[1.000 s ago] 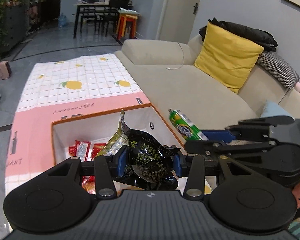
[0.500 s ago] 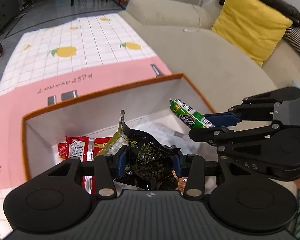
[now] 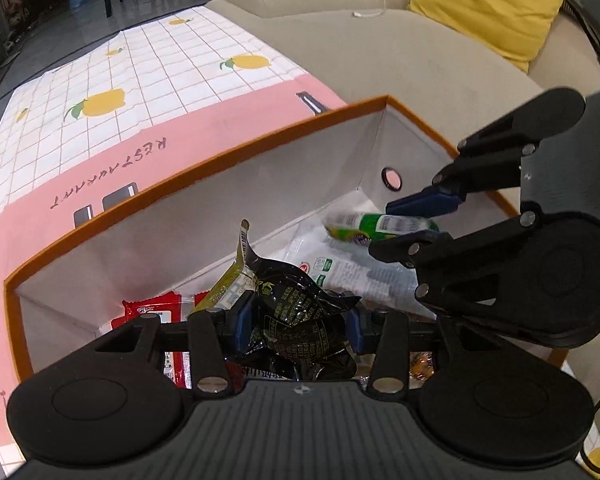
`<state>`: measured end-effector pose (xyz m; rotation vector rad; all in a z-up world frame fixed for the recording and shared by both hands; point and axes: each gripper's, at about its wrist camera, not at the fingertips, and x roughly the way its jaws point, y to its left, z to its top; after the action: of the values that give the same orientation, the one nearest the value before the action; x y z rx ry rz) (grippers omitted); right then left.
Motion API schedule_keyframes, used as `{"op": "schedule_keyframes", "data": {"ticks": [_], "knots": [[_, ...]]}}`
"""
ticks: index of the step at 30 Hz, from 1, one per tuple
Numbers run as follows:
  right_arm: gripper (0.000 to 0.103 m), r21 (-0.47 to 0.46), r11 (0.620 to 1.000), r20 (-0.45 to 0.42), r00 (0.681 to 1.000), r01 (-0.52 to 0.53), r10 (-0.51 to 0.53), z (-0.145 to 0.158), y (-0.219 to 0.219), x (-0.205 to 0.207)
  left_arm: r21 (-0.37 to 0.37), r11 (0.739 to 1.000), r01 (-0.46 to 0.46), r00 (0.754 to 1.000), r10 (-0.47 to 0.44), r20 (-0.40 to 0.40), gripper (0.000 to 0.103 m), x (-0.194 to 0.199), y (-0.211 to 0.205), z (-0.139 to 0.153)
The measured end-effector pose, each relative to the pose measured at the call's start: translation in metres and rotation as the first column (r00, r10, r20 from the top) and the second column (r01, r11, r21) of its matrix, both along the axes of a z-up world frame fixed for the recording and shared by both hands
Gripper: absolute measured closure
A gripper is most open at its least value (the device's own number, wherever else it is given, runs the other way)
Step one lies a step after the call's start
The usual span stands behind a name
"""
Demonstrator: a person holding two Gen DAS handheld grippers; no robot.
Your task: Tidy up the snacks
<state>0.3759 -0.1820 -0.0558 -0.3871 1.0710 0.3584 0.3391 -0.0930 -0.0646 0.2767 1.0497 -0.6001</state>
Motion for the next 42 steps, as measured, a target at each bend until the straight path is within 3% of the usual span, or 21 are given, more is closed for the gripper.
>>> {"op": "schedule_keyframes", "data": {"ticks": [11,14,19,25,27,33,39,42], "knots": [[0.083,-0.120,0.992,0.005,0.999,-0.048,0.049,-0.012,0.008,-0.002,0.061,0.998,-0.018,1.000,0.018,0.001,0.046,-0.001,-0.002,-0.006],[0.076,-0.120,0.992,0.014,0.999,-0.035,0.037,-0.008,0.007,-0.006,0.047,0.999,-0.026,1.000,0.025,0.016,0.035,-0.003,0.000,0.001],[0.068,-0.107,0.994,0.027,0.999,-0.020,0.023,0.004,0.005,-0.012,0.035,0.999,-0.024,0.999,0.022,0.039,0.033,-0.011,0.004,0.019],[0.061,-0.069,0.997,0.044,0.999,0.014,-0.011,0.023,0.003,-0.026,0.034,0.999,-0.039,0.997,0.037,0.072,0.032,-0.023,0.009,0.042],[0.052,-0.068,0.997,0.055,0.998,0.019,-0.015,0.031,0.003,-0.032,0.033,0.998,-0.052,0.995,0.049,0.089,0.032,-0.029,0.011,0.051],[0.051,-0.014,0.999,0.085,0.996,0.035,-0.034,0.062,0.003,-0.059,-0.002,0.997,-0.076,0.984,0.075,0.161,0.032,-0.063,0.021,0.086],[0.040,0.045,0.997,0.150,0.986,0.061,-0.067,0.101,0.001,-0.101,-0.024,0.991,-0.132,0.953,0.134,0.271,0.032,-0.109,0.034,0.125],[0.040,0.093,0.993,0.184,0.979,0.074,-0.090,0.120,-0.002,-0.129,-0.020,0.985,-0.174,0.931,0.171,0.323,0.032,-0.135,0.041,0.143]]}}
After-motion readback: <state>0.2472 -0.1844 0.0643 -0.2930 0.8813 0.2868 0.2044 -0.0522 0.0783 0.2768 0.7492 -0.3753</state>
